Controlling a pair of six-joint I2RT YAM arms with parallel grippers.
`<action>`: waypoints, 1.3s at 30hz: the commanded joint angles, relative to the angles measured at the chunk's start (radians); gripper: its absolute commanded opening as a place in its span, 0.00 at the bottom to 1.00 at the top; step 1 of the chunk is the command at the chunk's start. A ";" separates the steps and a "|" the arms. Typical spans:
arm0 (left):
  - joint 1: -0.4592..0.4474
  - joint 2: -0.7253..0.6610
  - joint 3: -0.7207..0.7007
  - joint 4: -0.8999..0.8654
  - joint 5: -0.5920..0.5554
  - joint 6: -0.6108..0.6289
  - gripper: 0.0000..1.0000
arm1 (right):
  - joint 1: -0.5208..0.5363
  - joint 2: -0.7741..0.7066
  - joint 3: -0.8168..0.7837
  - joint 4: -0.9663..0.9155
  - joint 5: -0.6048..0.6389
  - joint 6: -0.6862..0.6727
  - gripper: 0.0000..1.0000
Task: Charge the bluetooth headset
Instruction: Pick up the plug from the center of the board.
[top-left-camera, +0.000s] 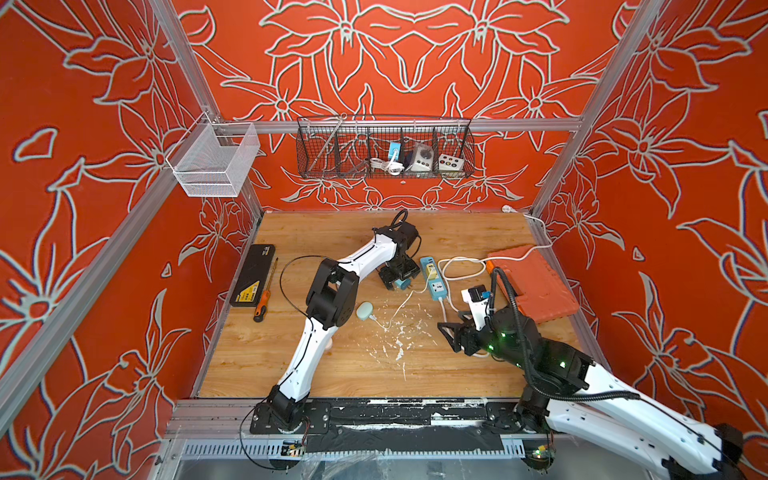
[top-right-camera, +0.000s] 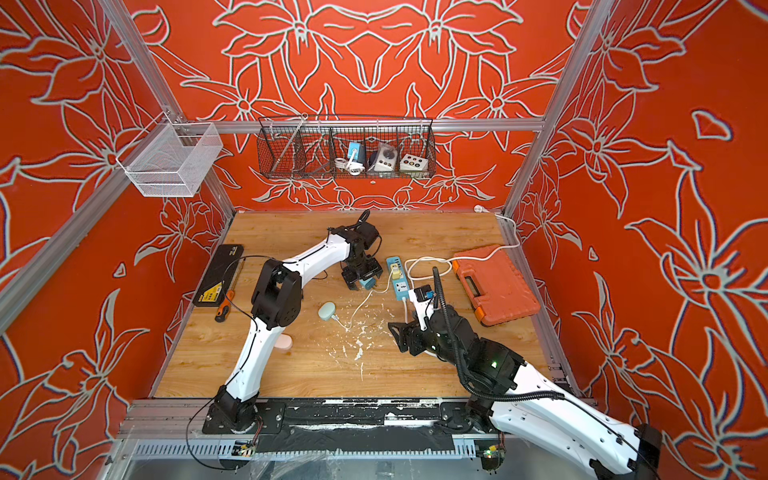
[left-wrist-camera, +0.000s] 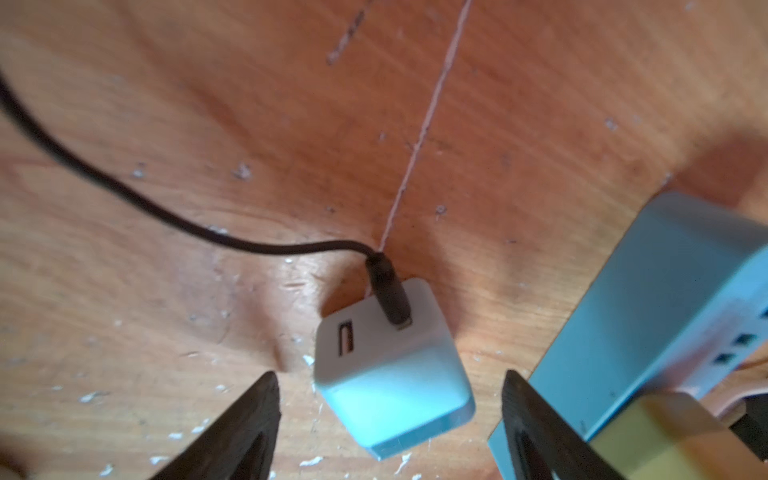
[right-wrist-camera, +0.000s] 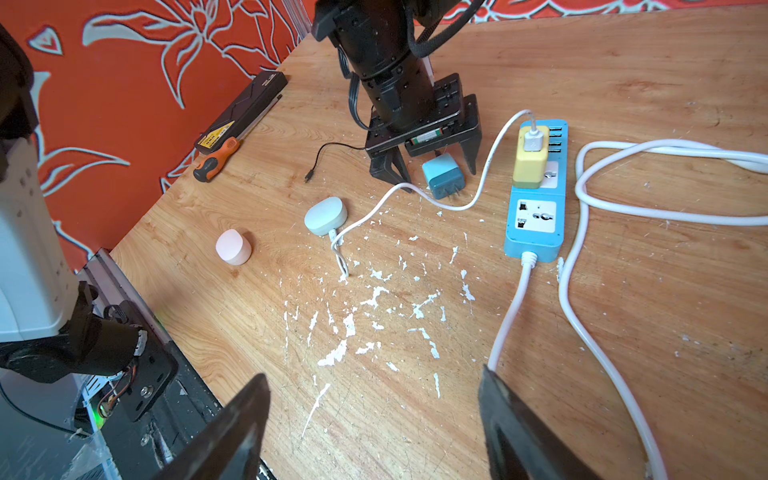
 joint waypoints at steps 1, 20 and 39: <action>-0.004 0.035 0.024 -0.056 -0.025 -0.027 0.80 | -0.005 -0.009 -0.015 0.013 0.009 0.019 0.80; -0.009 0.039 0.005 -0.094 -0.057 -0.028 0.53 | -0.007 -0.004 -0.015 0.033 0.005 0.013 0.80; 0.013 -0.243 -0.194 -0.035 -0.185 0.246 0.40 | -0.009 -0.035 0.009 -0.034 0.047 0.039 0.80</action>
